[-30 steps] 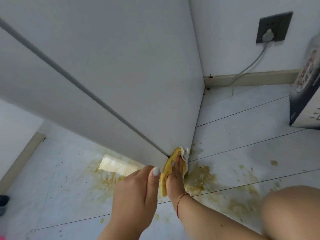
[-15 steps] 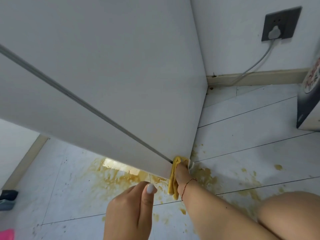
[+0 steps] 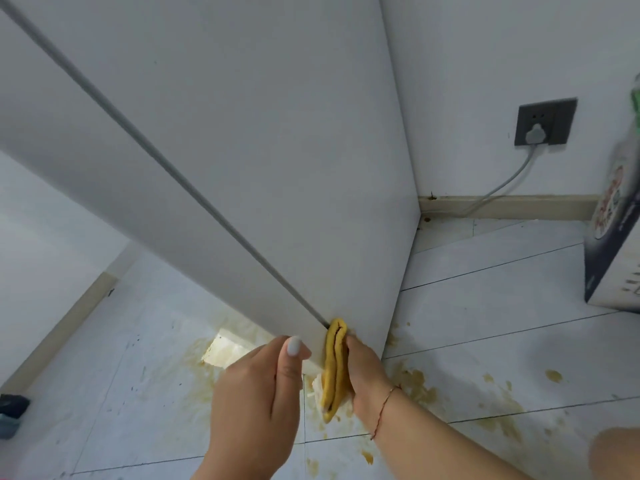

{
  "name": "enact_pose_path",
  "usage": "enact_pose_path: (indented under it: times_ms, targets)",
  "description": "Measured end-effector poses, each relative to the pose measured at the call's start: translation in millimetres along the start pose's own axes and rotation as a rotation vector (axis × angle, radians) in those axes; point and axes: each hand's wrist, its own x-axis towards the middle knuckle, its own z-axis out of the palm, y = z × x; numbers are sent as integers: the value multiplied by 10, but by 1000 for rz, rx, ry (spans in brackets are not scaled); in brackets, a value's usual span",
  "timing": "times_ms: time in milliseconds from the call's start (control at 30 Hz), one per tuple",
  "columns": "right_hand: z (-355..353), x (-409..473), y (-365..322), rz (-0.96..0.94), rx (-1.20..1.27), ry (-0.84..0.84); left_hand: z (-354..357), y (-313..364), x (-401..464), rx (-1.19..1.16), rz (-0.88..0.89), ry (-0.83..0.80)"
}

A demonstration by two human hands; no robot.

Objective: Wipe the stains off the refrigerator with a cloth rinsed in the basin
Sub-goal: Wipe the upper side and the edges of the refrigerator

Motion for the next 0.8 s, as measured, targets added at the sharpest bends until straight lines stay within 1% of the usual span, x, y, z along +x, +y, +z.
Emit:
enact_pose_path:
  times_ms: [67, 200, 267, 367, 500, 600, 667, 733, 800]
  targets:
    - [75, -196, -152, -2, 17, -60, -105, 29, 43, -24, -1, 17]
    - [360, -771, -529, 19, 76, -50, -527, 219, 195, -92, -11, 41]
    - [492, -1075, -728, 33, 139, -89, -799, 364, 291, -166, 5, 101]
    - [675, -1568, -991, -1, 157, -108, -1223, 606, 421, -227, 38, 197]
    - [1001, -2347, -1354, -143, 118, -56, -1838, 881, 570, -282, 13, 300]
    - [1264, -2937, -1639, -292, 71, -69, -2268, 1047, 646, -324, -43, 372]
    - [1428, -3371, -1860, -354, 51, -95, -2555, 1149, 678, -353, -108, 394]
    - [1535, -3696, -2028, -393, 59, -133, -2797, 1226, 704, -388, -170, 399]
    - [1625, -4028, -2170, -394, 99, -164, -3052, 1280, 755, -417, -241, 396]
